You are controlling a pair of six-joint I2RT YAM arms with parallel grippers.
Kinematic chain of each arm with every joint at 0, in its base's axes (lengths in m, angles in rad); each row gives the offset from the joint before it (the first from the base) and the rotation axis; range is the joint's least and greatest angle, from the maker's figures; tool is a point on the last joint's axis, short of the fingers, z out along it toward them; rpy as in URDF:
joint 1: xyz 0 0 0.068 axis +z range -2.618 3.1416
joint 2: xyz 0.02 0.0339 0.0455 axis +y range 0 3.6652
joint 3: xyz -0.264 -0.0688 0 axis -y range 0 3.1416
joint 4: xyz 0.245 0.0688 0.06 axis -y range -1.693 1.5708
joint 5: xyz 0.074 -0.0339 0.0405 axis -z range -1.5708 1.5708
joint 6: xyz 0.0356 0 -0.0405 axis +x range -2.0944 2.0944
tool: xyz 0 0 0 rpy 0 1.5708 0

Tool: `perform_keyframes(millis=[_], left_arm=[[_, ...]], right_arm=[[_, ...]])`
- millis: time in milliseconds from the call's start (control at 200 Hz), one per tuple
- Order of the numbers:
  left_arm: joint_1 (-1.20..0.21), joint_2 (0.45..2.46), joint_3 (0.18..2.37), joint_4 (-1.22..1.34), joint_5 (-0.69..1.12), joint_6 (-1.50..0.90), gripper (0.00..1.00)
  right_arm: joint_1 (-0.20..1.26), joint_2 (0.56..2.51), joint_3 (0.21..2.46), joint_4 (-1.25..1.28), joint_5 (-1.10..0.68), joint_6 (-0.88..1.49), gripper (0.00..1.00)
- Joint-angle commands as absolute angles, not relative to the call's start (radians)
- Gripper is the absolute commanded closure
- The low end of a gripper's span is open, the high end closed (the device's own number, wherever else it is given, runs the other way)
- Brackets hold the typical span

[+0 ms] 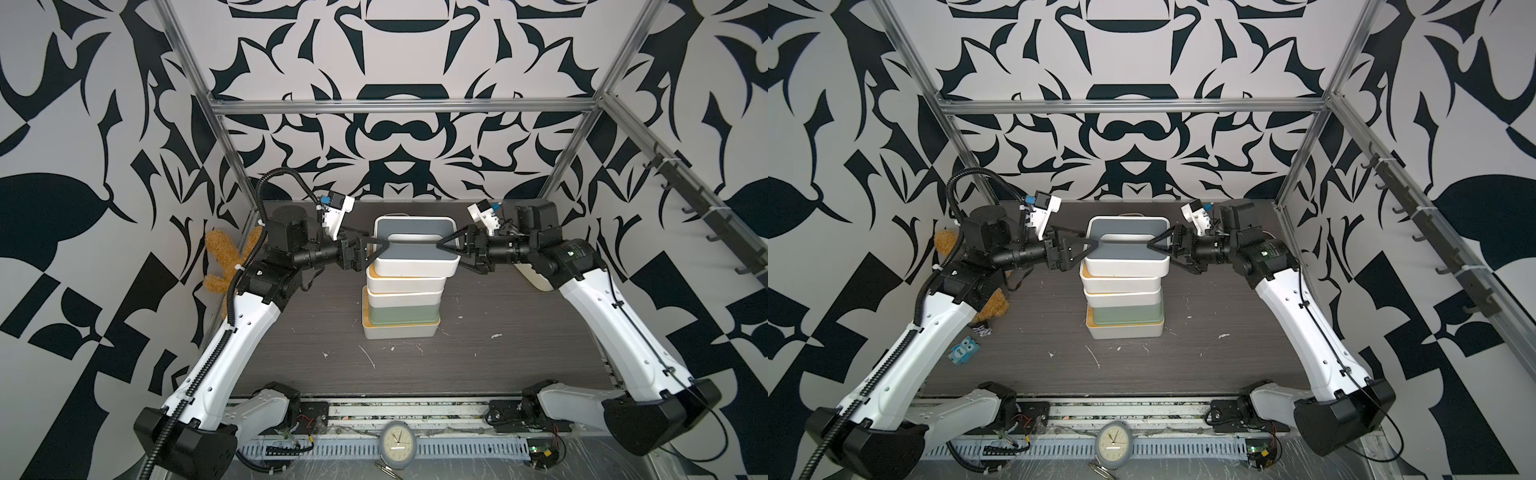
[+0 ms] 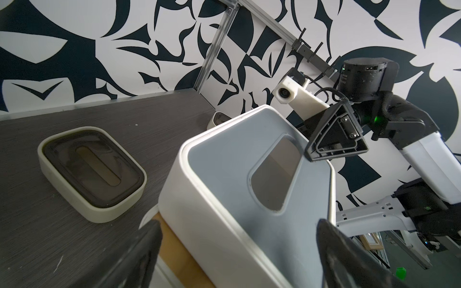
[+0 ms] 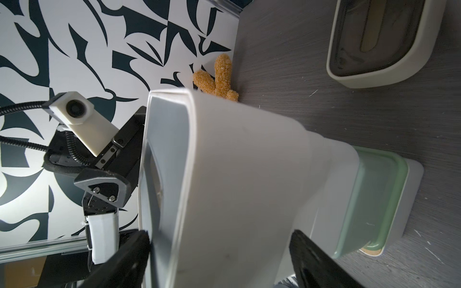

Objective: Stack the tissue boxes
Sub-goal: Place the tissue box at the tissue box.

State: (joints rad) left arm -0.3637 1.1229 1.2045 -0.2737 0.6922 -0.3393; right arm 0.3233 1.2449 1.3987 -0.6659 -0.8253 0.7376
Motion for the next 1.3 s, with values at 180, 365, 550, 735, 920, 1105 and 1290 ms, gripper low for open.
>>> perform_keyframes(millis=[180,365,550,735,920,1105,1290], left_arm=[[-0.360,1.119,1.239,-0.296,0.664,-0.422,0.01],[-0.360,1.147,1.283,-0.318,0.674,-0.454,0.01],[-0.360,1.159,1.317,-0.340,0.713,-0.461,0.01],[-0.360,1.172,1.339,-0.351,0.755,-0.453,0.01],[-0.360,1.198,1.353,-0.354,0.774,-0.457,0.01],[-0.360,1.224,1.382,-0.362,0.802,-0.467,0.01],[-0.360,1.232,1.381,-0.364,0.809,-0.470,0.01]], right_arm=[[0.325,1.253,1.445,-0.657,-0.734,0.722,0.01],[0.325,1.245,1.452,-0.679,-0.689,0.703,0.01],[0.325,1.255,1.477,-0.706,-0.650,0.693,0.01],[0.327,1.255,1.494,-0.710,-0.646,0.693,0.01],[0.331,1.245,1.524,-0.712,-0.642,0.680,0.01],[0.347,1.251,1.558,-0.684,-0.675,0.687,0.01],[0.370,1.258,1.563,-0.660,-0.689,0.689,0.01]])
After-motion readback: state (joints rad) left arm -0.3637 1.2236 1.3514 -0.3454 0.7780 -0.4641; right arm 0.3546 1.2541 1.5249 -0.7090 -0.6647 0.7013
